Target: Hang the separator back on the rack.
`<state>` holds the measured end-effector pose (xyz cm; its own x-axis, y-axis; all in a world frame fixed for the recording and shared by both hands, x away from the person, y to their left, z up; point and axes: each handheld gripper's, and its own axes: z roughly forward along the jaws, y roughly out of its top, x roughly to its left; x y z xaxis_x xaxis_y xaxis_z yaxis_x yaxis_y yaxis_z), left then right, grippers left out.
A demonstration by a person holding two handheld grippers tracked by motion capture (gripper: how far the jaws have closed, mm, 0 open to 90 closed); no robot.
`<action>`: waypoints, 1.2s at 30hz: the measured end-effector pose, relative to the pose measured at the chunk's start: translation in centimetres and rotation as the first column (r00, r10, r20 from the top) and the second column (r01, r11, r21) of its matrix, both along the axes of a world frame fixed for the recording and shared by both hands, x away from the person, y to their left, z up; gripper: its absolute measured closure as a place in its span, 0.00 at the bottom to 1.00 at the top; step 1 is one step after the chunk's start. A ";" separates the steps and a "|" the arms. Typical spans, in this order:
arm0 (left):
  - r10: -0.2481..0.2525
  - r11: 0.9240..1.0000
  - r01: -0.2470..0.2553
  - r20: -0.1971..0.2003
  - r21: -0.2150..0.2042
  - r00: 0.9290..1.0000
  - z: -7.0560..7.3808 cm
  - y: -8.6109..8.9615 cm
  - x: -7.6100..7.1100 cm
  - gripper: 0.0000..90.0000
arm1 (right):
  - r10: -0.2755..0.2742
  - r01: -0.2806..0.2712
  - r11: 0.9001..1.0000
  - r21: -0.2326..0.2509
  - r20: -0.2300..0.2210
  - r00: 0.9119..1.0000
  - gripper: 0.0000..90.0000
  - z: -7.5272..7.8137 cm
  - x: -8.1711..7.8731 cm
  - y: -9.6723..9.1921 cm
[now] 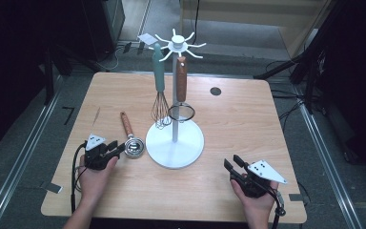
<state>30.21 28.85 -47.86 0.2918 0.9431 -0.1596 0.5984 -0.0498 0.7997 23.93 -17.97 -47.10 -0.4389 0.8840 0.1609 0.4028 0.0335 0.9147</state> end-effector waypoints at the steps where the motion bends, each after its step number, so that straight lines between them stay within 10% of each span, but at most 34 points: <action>1: 0.000 1.000 0.000 -0.005 0.007 1.000 0.0 -0.1 0.1 0.71 | 0.001 -0.001 1.000 -0.001 0.002 1.000 0.66 -0.1 0.0 0.0; 12: -0.015 0.994 0.022 -0.068 0.111 0.998 -1.0 -1.7 0.7 0.84 | -0.002 0.002 1.000 0.007 -0.011 1.000 0.66 -0.3 0.1 0.1; 36: -0.067 0.993 0.076 -0.096 0.092 0.993 -0.9 -0.5 -3.7 0.87 | 0.021 -0.021 1.000 -0.001 -0.001 1.000 0.68 -0.1 -0.1 1.1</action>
